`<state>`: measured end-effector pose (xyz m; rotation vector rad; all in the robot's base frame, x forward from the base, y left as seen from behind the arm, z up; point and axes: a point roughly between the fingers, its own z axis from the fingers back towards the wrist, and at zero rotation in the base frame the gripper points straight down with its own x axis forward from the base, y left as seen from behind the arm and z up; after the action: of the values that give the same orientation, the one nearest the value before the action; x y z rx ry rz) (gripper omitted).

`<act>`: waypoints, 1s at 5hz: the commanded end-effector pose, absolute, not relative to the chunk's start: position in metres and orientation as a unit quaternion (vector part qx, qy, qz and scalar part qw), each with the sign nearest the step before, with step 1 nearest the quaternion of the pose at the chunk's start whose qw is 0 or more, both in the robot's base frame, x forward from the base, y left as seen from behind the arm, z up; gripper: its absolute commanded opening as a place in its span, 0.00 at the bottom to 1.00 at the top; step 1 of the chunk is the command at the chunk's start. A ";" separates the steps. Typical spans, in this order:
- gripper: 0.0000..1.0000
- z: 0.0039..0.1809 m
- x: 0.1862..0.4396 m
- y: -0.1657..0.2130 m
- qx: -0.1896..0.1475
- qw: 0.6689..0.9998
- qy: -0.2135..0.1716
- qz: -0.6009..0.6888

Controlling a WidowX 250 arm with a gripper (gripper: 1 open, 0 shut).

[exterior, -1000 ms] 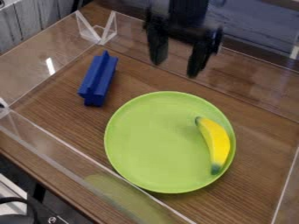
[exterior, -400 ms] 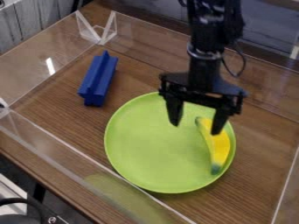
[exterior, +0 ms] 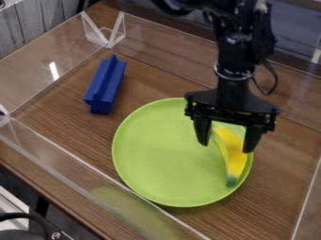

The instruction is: Remove the banana from inside the green plate and put it on the table

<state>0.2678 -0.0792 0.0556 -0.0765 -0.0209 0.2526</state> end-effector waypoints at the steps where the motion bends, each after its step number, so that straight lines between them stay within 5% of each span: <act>1: 1.00 0.055 0.273 -0.087 -0.049 0.990 -0.029 0.128; 5: 1.00 0.039 0.277 -0.098 -0.068 0.987 -0.039 0.137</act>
<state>0.2744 -0.0932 0.0310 -0.1240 -0.0516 0.2913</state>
